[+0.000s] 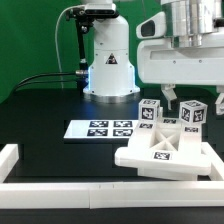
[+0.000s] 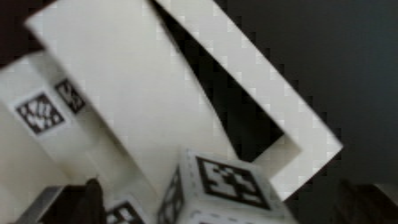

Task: Assemble chair

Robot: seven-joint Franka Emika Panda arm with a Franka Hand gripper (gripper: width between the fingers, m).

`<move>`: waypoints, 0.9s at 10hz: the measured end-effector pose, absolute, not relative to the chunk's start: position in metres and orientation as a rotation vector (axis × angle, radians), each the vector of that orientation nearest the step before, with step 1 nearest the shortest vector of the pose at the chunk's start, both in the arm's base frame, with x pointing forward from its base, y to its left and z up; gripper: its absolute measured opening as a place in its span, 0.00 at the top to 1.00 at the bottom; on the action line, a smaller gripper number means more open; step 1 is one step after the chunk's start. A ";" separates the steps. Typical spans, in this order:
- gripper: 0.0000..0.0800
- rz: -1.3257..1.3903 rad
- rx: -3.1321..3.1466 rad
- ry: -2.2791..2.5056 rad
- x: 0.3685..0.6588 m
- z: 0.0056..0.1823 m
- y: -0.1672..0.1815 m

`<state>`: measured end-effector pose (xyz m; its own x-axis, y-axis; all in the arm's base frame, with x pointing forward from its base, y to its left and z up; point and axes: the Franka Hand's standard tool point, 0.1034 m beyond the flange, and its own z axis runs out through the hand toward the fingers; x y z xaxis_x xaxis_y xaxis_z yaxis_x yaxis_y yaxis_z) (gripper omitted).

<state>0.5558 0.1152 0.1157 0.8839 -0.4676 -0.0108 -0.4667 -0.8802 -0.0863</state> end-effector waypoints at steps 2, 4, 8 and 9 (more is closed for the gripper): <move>0.19 -0.030 -2.999 0.587 0.557 0.115 0.114; 0.19 -0.029 -3.101 0.145 0.556 0.115 0.113; 0.35 -0.042 -3.110 -0.428 0.564 0.120 0.107; 0.35 -0.042 -3.113 -0.405 0.564 0.120 0.107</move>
Offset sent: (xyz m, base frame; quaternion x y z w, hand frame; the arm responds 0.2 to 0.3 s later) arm 0.0035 -0.0019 -0.0001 -0.1110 -0.0111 -0.4211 0.9001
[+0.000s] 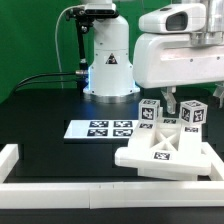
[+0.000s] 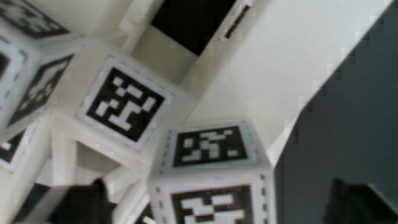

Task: Assemble chair

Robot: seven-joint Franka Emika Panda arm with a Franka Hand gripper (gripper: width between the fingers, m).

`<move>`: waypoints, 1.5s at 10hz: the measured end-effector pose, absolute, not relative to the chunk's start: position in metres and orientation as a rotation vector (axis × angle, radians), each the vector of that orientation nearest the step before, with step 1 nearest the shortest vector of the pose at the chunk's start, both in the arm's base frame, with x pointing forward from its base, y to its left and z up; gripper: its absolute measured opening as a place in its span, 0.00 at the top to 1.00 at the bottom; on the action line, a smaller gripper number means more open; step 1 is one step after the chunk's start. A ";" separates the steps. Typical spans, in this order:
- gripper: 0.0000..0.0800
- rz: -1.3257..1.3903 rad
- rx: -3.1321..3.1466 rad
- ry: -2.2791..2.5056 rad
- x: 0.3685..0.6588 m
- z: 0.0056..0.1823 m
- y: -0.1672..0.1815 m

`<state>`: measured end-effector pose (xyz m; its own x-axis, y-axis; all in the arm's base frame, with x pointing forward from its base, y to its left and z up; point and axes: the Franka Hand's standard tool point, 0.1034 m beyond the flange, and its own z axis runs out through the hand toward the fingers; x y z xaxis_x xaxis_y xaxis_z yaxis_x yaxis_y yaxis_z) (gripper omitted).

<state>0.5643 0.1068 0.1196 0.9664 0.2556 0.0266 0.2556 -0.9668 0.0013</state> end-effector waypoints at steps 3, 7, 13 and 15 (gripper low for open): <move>0.65 -0.042 -3.132 -0.033 0.564 0.120 0.107; 0.65 -0.043 -2.910 1.022 0.564 0.120 0.115; 0.65 -0.023 -2.692 1.440 0.566 0.120 0.117; 0.65 -0.023 -2.692 1.440 0.566 0.120 0.118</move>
Offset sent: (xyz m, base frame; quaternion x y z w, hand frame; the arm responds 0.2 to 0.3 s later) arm -0.0076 -0.0108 0.0044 -0.0457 0.0230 0.2801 0.9586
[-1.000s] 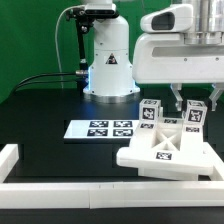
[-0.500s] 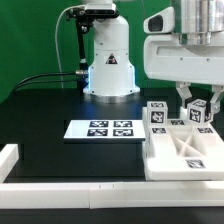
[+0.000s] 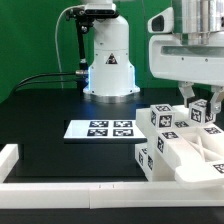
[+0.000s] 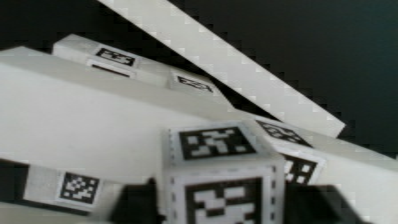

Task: Assemble chair

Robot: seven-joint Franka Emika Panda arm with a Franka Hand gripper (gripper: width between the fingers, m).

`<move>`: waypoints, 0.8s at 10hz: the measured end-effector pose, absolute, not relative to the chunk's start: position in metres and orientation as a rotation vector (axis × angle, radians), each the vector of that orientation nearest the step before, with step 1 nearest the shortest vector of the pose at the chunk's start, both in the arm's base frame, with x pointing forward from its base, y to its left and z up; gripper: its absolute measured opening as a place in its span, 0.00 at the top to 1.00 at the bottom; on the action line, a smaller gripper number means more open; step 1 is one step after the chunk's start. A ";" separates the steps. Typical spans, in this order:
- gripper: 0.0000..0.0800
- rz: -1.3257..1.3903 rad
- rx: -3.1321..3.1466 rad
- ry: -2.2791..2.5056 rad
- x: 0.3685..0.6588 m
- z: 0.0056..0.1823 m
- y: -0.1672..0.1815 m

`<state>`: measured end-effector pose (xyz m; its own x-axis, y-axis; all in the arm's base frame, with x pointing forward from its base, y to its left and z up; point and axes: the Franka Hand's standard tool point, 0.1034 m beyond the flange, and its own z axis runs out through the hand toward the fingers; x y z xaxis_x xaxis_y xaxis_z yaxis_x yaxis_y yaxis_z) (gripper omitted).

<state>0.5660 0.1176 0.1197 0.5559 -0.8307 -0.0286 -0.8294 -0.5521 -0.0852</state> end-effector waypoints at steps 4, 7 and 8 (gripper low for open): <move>0.20 -0.024 -2.740 1.341 0.565 0.120 0.124; 0.19 -0.058 -2.931 0.867 0.564 0.116 0.120; 0.19 -0.063 -2.960 0.772 0.564 0.116 0.119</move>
Offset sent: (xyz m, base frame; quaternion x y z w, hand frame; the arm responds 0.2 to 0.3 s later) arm -0.0022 0.0178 0.0039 -0.0072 -0.0127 -0.0694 0.9975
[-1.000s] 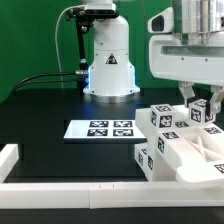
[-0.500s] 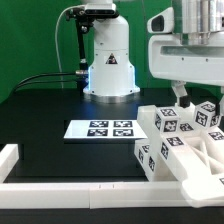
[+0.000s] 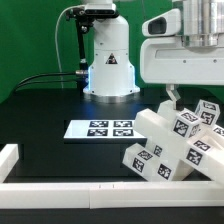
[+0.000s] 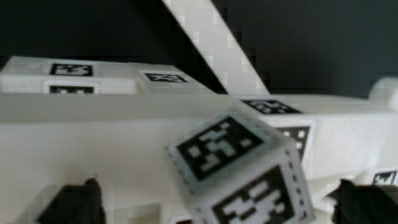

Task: Assemble chair

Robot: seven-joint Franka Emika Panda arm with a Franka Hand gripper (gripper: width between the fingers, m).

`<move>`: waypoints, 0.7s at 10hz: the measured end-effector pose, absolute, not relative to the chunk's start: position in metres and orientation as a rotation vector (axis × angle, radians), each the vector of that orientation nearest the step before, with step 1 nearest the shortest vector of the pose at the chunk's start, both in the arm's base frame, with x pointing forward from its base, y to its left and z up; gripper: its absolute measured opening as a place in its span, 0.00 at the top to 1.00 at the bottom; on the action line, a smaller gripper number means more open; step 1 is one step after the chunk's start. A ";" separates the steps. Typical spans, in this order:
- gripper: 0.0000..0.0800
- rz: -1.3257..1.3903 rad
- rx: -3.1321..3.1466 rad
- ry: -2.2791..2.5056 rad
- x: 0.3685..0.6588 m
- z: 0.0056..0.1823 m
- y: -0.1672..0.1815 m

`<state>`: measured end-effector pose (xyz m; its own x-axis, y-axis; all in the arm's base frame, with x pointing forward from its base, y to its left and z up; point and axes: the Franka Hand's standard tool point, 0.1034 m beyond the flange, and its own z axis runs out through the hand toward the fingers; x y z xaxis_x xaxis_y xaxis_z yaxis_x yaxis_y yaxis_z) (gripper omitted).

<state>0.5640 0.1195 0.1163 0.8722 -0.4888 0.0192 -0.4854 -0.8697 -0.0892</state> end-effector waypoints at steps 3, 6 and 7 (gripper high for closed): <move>0.19 -0.097 -3.045 0.386 0.564 0.111 0.094; 0.19 -0.153 -3.093 0.005 0.558 0.101 0.070; 0.19 -0.161 -3.097 -0.124 0.559 0.101 0.066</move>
Offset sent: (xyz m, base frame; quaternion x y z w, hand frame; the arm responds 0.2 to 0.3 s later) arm -0.0177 -0.0234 -0.0145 0.0099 0.0119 -0.1390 0.9902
